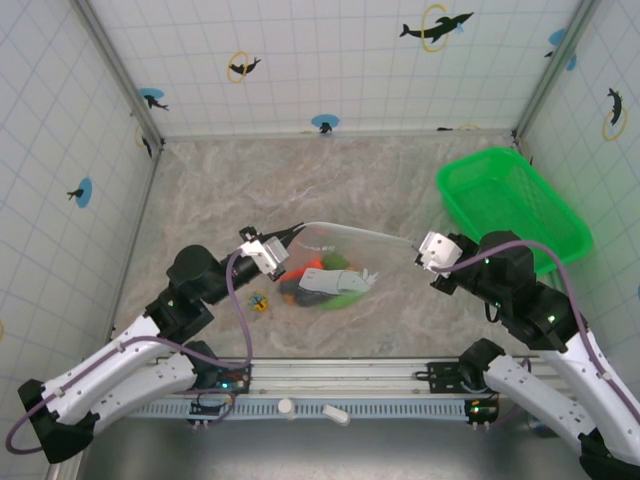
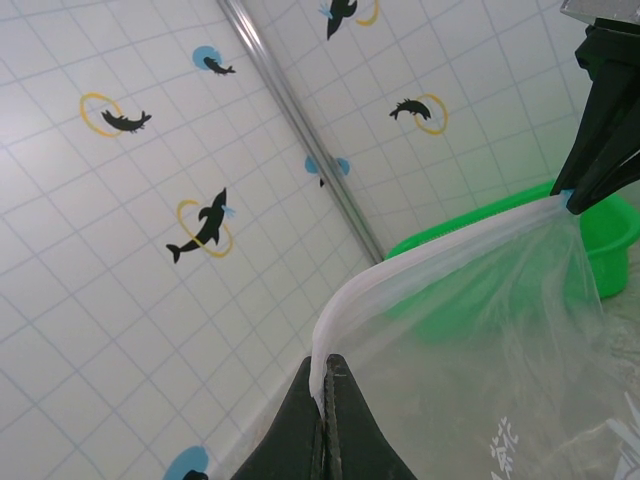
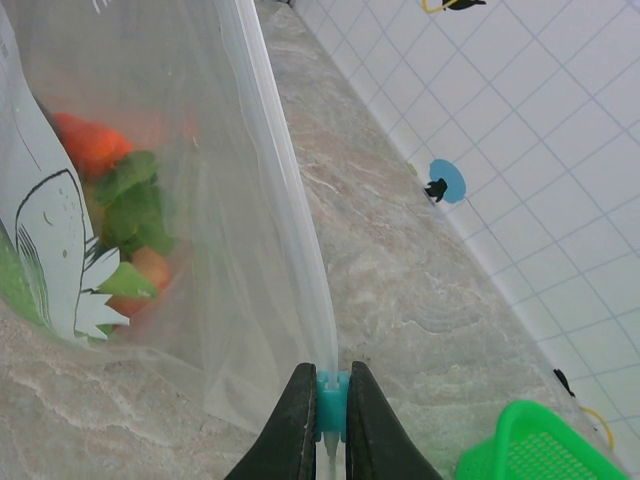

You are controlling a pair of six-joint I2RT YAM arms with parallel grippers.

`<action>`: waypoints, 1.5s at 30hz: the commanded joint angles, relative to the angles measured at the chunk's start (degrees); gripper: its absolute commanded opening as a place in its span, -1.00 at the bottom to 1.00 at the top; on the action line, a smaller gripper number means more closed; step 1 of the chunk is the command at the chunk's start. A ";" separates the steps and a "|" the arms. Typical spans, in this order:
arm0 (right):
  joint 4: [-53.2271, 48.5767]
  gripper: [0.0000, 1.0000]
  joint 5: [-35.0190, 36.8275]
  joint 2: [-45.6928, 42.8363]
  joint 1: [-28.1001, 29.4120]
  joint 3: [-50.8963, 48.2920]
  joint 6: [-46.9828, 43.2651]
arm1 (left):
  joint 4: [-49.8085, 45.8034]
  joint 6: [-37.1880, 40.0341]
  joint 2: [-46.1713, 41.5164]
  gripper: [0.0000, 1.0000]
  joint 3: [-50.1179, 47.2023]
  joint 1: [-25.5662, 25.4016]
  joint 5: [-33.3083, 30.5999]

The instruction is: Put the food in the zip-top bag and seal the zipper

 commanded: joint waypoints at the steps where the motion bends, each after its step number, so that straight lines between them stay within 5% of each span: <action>1: -5.66 -0.96 6.09 -1.45 -0.93 1.72 -0.15 | 4.21 1.21 -2.26 -1.00 1.81 0.66 -3.91; 12: -8.46 -0.99 7.93 -3.45 -0.68 2.31 0.30 | 3.99 0.22 -2.31 -1.00 1.65 0.61 -3.12; 18: -7.77 -1.00 -1.93 -2.53 -0.63 5.67 2.72 | -0.78 -2.70 0.32 -1.00 4.63 0.69 5.68; 29: -8.34 -1.00 -11.36 -2.34 -0.43 18.51 10.77 | -6.46 -23.46 -2.29 -1.00 6.83 0.68 17.34; 33: -7.45 -1.00 -9.64 -1.49 -0.22 18.45 12.22 | -6.62 -28.90 -3.74 -1.00 4.55 0.63 12.00; 36: -3.60 -1.00 -7.11 0.03 -0.05 14.39 13.29 | -3.27 -34.90 -2.85 -1.00 1.21 0.67 -0.87; 41: 9.60 -1.00 1.73 4.34 -0.07 1.44 18.74 | -3.50 -40.61 8.56 -1.00 1.66 1.57 -12.32; 45: 23.86 -1.00 12.37 12.49 -1.25 -5.98 22.21 | -0.02 -49.58 18.45 -1.00 2.37 10.52 -9.56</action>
